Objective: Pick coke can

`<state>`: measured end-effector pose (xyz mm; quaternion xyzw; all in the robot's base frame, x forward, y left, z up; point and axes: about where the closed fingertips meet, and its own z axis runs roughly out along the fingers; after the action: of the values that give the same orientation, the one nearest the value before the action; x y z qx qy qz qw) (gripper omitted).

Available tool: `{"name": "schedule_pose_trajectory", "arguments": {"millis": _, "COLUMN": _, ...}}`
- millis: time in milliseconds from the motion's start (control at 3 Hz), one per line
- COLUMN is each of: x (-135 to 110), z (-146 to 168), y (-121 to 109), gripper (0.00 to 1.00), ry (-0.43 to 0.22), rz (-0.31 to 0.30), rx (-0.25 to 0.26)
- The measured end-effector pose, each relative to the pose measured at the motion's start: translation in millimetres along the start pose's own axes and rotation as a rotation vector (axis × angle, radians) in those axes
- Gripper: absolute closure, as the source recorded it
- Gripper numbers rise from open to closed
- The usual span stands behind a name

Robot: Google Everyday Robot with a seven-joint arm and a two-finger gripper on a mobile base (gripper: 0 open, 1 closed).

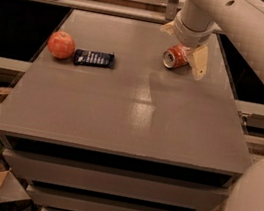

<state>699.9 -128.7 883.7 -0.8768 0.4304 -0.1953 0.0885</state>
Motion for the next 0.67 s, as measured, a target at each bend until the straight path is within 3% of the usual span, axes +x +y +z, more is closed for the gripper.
{"name": "schedule_pose_trajectory", "arguments": {"millis": 667, "x": 13, "z": 32, "y": -7, "gripper": 0.00, "ry": 0.042, "rz": 0.020, "rx": -0.026}}
